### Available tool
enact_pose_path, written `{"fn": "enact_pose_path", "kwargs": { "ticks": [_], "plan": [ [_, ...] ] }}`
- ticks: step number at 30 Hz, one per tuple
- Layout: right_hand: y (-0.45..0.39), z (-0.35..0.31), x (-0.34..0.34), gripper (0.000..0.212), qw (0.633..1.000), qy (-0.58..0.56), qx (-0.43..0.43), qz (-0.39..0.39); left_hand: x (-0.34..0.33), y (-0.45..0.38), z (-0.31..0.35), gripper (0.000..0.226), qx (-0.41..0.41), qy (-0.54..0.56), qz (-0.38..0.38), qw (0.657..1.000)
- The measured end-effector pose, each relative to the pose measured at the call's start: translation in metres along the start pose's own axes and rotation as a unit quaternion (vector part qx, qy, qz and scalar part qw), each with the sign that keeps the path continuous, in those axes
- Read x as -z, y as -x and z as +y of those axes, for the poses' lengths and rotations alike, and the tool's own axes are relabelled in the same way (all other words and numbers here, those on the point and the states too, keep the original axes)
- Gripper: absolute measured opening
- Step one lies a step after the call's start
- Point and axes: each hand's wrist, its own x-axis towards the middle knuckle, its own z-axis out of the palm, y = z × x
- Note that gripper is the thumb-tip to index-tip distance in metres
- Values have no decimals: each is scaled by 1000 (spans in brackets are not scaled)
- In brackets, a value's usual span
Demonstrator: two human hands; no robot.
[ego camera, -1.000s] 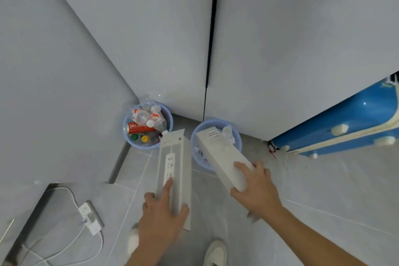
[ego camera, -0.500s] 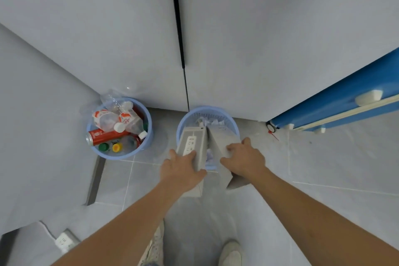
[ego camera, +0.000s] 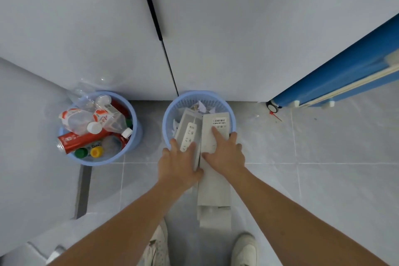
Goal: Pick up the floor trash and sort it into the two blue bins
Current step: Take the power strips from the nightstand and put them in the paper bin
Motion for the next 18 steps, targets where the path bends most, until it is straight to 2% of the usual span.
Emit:
{"fn": "enact_pose_path", "kwargs": {
  "ticks": [7, 15, 18],
  "plan": [
    [-28, -6, -12, 75, 999, -49, -5, 10, -3, -31, -11, 65, -21, -45, 7, 999],
    [-36, -13, -8, 74, 999, 39, 16, 7, 9, -30, -18, 68, -31, -42, -32, 998],
    [-34, -13, -1, 75, 999, 32, 13, 7, 14, -25, -20, 63, -35, -35, -14, 999]
  ]
}}
